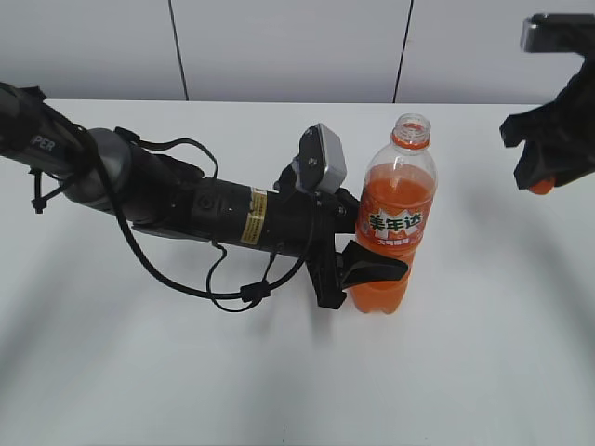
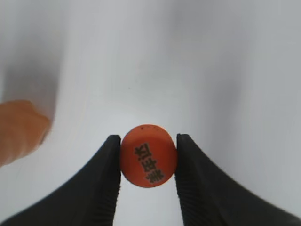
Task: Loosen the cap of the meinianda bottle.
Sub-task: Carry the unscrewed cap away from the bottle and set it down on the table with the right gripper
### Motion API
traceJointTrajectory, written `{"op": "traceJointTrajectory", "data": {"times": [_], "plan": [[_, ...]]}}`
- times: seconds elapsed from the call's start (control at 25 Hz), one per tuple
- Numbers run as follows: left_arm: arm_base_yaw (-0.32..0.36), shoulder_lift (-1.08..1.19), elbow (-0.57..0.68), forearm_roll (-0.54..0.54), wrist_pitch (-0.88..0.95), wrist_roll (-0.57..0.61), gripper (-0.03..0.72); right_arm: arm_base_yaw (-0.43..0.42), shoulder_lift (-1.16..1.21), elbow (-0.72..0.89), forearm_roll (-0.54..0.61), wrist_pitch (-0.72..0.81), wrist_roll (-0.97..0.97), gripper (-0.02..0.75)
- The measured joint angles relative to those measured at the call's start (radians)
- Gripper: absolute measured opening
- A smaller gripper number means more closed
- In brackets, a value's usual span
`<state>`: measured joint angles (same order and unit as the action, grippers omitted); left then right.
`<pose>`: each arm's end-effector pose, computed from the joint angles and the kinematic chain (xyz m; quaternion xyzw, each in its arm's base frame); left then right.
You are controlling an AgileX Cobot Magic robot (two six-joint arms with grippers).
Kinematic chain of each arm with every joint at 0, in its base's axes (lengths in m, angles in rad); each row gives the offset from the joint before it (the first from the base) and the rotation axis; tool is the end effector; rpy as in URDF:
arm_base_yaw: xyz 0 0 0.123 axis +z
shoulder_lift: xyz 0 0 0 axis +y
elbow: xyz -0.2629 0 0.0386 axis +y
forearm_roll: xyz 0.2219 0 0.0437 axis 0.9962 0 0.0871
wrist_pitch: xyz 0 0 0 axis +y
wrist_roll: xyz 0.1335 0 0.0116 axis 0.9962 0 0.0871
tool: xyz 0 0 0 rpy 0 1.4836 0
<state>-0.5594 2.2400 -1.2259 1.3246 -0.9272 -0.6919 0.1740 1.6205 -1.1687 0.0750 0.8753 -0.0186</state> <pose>0.2982 -0.3093 0.0913 0.5705 0.5966 -0.3970 0.4012 0.3078 0.0619 0.1996 -0.0759 0.9829 0.0450 0.1616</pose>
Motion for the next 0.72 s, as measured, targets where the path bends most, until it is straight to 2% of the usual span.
{"op": "traceJointTrajectory", "data": {"times": [0.16,0.44,0.72], "plan": [[0.000,0.000,0.000,0.000,0.000,0.000,0.408,0.000,0.081,0.022,-0.047,-0.065,0.019,0.270],[0.000,0.000,0.000,0.000,0.000,0.000,0.408,0.000,0.195,0.022,-0.046,-0.241,0.047,0.270],[0.000,0.000,0.000,0.000,0.000,0.000,0.408,0.000,0.299,0.022,-0.046,-0.311,0.072,0.270]]}}
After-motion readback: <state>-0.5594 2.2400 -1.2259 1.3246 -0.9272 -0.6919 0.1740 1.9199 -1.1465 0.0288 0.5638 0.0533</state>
